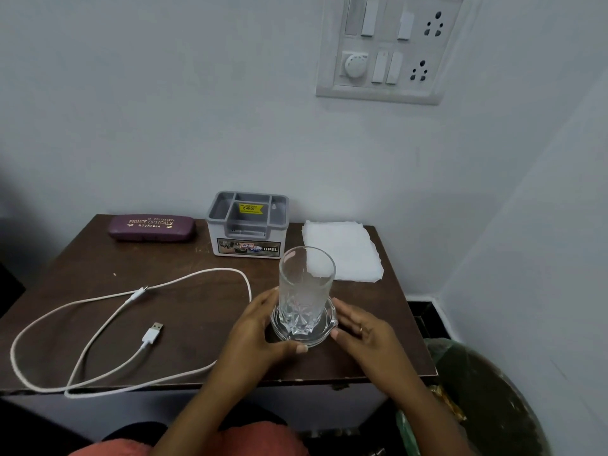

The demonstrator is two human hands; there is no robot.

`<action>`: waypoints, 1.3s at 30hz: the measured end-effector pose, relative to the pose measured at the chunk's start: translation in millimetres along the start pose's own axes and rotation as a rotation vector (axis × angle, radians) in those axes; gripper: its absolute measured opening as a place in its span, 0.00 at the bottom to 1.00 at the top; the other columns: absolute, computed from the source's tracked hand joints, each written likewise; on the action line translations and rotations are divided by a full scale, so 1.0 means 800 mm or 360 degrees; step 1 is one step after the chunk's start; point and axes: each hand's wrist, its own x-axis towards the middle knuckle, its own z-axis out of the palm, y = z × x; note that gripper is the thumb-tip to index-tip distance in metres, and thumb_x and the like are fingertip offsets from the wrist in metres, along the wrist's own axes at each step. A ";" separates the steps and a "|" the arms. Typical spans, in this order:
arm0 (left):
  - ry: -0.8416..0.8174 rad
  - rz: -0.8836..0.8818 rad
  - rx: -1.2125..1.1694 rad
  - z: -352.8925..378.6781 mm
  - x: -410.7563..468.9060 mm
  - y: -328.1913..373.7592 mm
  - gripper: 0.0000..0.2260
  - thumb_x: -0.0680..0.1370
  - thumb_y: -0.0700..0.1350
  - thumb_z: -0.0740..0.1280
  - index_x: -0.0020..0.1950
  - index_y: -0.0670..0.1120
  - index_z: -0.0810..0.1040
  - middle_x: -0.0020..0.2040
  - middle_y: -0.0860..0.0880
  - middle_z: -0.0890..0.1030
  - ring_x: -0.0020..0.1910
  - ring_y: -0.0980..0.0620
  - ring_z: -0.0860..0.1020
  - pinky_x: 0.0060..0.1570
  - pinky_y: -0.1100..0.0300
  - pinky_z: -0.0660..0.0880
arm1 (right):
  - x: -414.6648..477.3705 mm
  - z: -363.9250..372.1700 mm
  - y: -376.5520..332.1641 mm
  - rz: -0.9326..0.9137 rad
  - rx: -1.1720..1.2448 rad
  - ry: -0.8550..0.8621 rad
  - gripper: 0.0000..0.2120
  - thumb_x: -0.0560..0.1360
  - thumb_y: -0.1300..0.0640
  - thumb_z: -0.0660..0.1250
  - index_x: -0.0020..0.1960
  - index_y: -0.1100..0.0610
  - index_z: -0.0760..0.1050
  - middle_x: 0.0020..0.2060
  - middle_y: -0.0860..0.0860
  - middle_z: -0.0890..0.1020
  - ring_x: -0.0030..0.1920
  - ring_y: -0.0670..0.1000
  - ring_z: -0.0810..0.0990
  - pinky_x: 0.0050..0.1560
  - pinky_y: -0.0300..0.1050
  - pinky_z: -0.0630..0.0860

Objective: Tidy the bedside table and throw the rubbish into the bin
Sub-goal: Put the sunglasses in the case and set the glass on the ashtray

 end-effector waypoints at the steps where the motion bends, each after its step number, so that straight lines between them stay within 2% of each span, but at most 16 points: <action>1: -0.0007 0.0008 0.0006 -0.002 0.004 0.000 0.35 0.56 0.54 0.76 0.58 0.75 0.68 0.64 0.67 0.70 0.65 0.62 0.70 0.68 0.56 0.68 | 0.003 0.002 0.000 -0.0006 0.0001 0.0002 0.25 0.73 0.68 0.68 0.61 0.43 0.73 0.58 0.40 0.80 0.61 0.42 0.77 0.63 0.39 0.72; 4: -0.0026 0.0010 0.0054 -0.009 0.015 0.001 0.33 0.56 0.54 0.76 0.55 0.76 0.69 0.63 0.69 0.69 0.65 0.63 0.70 0.66 0.61 0.67 | 0.015 0.006 0.000 -0.0006 0.0005 -0.0010 0.25 0.73 0.68 0.68 0.65 0.47 0.72 0.61 0.43 0.79 0.62 0.41 0.76 0.65 0.43 0.72; 8: -0.0047 -0.0009 0.0155 -0.022 0.032 -0.002 0.33 0.59 0.48 0.77 0.57 0.69 0.67 0.62 0.66 0.68 0.65 0.61 0.69 0.61 0.75 0.62 | 0.034 0.013 -0.005 -0.0027 0.0015 -0.0060 0.24 0.74 0.68 0.67 0.69 0.55 0.70 0.63 0.46 0.78 0.63 0.41 0.75 0.66 0.41 0.71; 12: -0.0021 -0.0009 0.0244 -0.037 0.047 -0.007 0.33 0.62 0.40 0.79 0.61 0.59 0.69 0.62 0.58 0.70 0.63 0.59 0.69 0.55 0.84 0.59 | 0.053 0.024 -0.009 -0.0089 0.0008 -0.0101 0.24 0.75 0.67 0.66 0.68 0.51 0.71 0.62 0.44 0.78 0.63 0.40 0.75 0.65 0.37 0.70; 16: -0.0023 -0.0023 0.0266 -0.046 0.056 -0.011 0.33 0.63 0.40 0.79 0.63 0.56 0.71 0.62 0.56 0.72 0.63 0.58 0.70 0.56 0.82 0.61 | 0.067 0.029 -0.007 -0.0144 -0.0002 -0.0103 0.23 0.74 0.66 0.67 0.65 0.48 0.74 0.59 0.44 0.80 0.61 0.40 0.76 0.63 0.37 0.71; 19: -0.0035 -0.0040 0.0234 -0.047 0.057 -0.013 0.34 0.63 0.40 0.79 0.65 0.54 0.71 0.63 0.56 0.71 0.63 0.58 0.70 0.60 0.76 0.62 | 0.075 0.016 -0.010 -0.0309 -0.0290 0.0340 0.16 0.74 0.60 0.69 0.60 0.47 0.76 0.53 0.50 0.83 0.51 0.41 0.81 0.55 0.39 0.78; 20: -0.0034 -0.0038 0.0233 -0.048 0.058 -0.014 0.34 0.63 0.40 0.79 0.65 0.54 0.71 0.64 0.55 0.71 0.64 0.58 0.70 0.62 0.72 0.63 | 0.080 0.009 -0.010 -0.0398 -0.0498 0.0496 0.13 0.75 0.58 0.68 0.59 0.49 0.77 0.54 0.50 0.83 0.52 0.42 0.80 0.56 0.40 0.78; 22: -0.0026 -0.0032 0.0253 -0.047 0.058 -0.015 0.34 0.63 0.41 0.79 0.66 0.54 0.71 0.64 0.55 0.71 0.64 0.58 0.70 0.64 0.66 0.63 | 0.098 -0.005 -0.008 -0.0453 -0.0984 0.0598 0.16 0.78 0.53 0.63 0.65 0.53 0.73 0.63 0.49 0.77 0.64 0.46 0.74 0.64 0.40 0.69; 24: -0.0018 -0.0044 0.0247 -0.046 0.057 -0.016 0.34 0.63 0.40 0.79 0.66 0.53 0.71 0.63 0.56 0.71 0.64 0.58 0.70 0.64 0.66 0.63 | 0.117 -0.015 -0.006 -0.0298 -0.1324 0.0426 0.22 0.81 0.49 0.56 0.73 0.53 0.63 0.73 0.48 0.65 0.75 0.47 0.58 0.71 0.44 0.57; 25: -0.0019 -0.0047 0.0239 -0.046 0.057 -0.016 0.34 0.63 0.40 0.79 0.66 0.53 0.71 0.63 0.56 0.71 0.64 0.58 0.70 0.64 0.66 0.62 | 0.126 -0.019 -0.002 -0.0213 -0.1433 0.0313 0.23 0.82 0.49 0.52 0.75 0.54 0.57 0.76 0.48 0.59 0.76 0.47 0.52 0.73 0.46 0.52; 27: -0.0017 -0.0047 0.0208 -0.045 0.057 -0.016 0.35 0.62 0.41 0.79 0.66 0.54 0.71 0.64 0.55 0.71 0.64 0.57 0.70 0.65 0.65 0.63 | 0.133 -0.024 0.007 -0.0076 -0.1609 0.0124 0.24 0.82 0.49 0.48 0.77 0.55 0.51 0.77 0.48 0.52 0.77 0.48 0.46 0.75 0.48 0.45; 29: -0.0010 -0.0058 0.0180 -0.045 0.058 -0.017 0.35 0.62 0.41 0.79 0.66 0.54 0.71 0.63 0.56 0.71 0.65 0.56 0.70 0.66 0.62 0.64 | 0.131 -0.024 0.014 -0.0008 -0.1696 0.0033 0.24 0.83 0.49 0.46 0.77 0.55 0.50 0.77 0.48 0.50 0.77 0.48 0.46 0.75 0.48 0.43; 35: -0.0013 -0.0054 0.0234 -0.046 0.057 -0.015 0.35 0.63 0.41 0.79 0.67 0.52 0.71 0.63 0.56 0.70 0.65 0.56 0.70 0.67 0.60 0.65 | 0.084 -0.023 0.013 0.0041 -0.1746 0.0006 0.25 0.82 0.49 0.45 0.77 0.54 0.47 0.77 0.47 0.49 0.77 0.47 0.45 0.75 0.47 0.42; 37: -0.0018 -0.0083 0.0217 -0.046 0.057 -0.016 0.35 0.62 0.42 0.79 0.67 0.52 0.71 0.63 0.56 0.70 0.65 0.55 0.70 0.69 0.56 0.65 | 0.060 -0.021 0.010 0.0052 -0.1769 0.0002 0.27 0.81 0.45 0.39 0.77 0.54 0.46 0.77 0.47 0.48 0.77 0.47 0.44 0.74 0.45 0.40; 39: -0.0019 -0.0102 0.0179 -0.046 0.058 -0.017 0.36 0.61 0.44 0.80 0.67 0.53 0.71 0.64 0.56 0.71 0.65 0.54 0.71 0.69 0.53 0.66 | 0.032 -0.018 0.009 0.0037 -0.1811 0.0034 0.35 0.74 0.41 0.31 0.77 0.53 0.45 0.77 0.46 0.47 0.77 0.47 0.43 0.72 0.44 0.38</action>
